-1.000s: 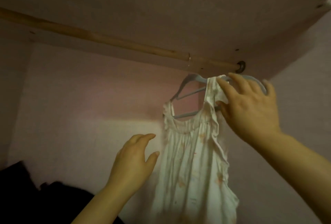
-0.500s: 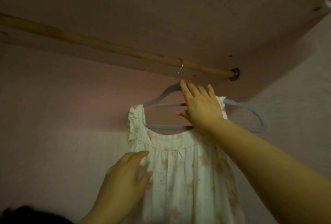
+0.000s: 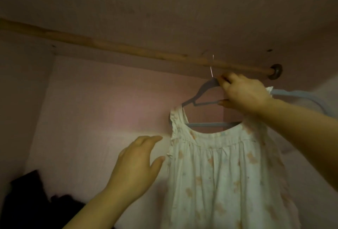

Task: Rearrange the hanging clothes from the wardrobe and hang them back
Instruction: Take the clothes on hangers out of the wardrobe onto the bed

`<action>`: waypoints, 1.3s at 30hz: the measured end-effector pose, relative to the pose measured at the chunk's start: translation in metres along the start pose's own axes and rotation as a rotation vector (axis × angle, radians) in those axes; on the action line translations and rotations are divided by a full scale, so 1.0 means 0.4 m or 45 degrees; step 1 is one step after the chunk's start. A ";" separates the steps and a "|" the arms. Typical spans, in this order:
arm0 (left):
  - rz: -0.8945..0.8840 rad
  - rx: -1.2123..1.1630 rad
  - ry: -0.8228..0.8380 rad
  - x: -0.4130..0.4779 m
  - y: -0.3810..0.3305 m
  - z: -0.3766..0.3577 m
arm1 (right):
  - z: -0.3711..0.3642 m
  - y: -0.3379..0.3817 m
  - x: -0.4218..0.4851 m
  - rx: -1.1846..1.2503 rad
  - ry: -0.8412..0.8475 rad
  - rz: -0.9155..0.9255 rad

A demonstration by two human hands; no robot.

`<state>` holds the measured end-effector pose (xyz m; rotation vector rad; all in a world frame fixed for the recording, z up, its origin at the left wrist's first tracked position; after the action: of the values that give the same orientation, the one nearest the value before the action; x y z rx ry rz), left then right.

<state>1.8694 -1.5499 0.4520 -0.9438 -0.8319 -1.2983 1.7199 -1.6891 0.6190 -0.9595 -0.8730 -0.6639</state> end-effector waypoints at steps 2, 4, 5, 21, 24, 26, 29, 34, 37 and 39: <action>-0.042 0.002 -0.076 0.032 -0.034 0.028 | 0.045 -0.026 -0.004 0.052 -0.099 -0.045; -0.078 0.020 -0.183 0.057 -0.072 0.066 | 0.092 -0.032 -0.030 0.119 -0.214 -0.062; -0.084 0.042 -0.230 0.064 -0.088 0.084 | 0.109 -0.024 -0.053 0.163 -0.261 -0.055; -0.224 0.257 0.005 -0.195 -0.260 0.034 | 0.171 0.179 -0.590 0.662 -0.464 0.126; -0.269 0.217 -0.019 -0.244 -0.291 0.049 | 0.184 0.175 -0.648 0.760 -0.333 0.091; -0.282 0.167 -0.018 -0.276 -0.314 0.059 | 0.209 0.163 -0.692 0.756 -0.261 0.034; -0.298 0.082 -0.020 -0.322 -0.358 0.087 | 0.262 0.136 -0.767 0.658 -0.168 -0.049; -0.358 -0.108 0.035 -0.423 -0.453 0.147 | 0.408 0.107 -0.923 0.430 -0.003 -0.184; -0.420 -0.263 0.103 -0.506 -0.527 0.189 | 0.532 0.112 -1.033 0.355 0.069 -0.263; -0.464 -0.362 0.138 -0.557 -0.586 0.220 | 0.615 0.102 -1.103 0.332 0.156 -0.341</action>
<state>1.6148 -1.3860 0.3080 -0.9599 -0.7699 -1.8037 1.4521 -1.4056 0.2951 -0.5670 -0.9607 -0.8055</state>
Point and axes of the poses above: each hand's wrist, its own x-axis towards the middle knuckle, its own z-axis out of the back of the hand, y = z × x, the point moved 10 cm from there along x, towards the middle knuckle, and after that the axes turned 6 degrees about -z, right-handed, at the moved point
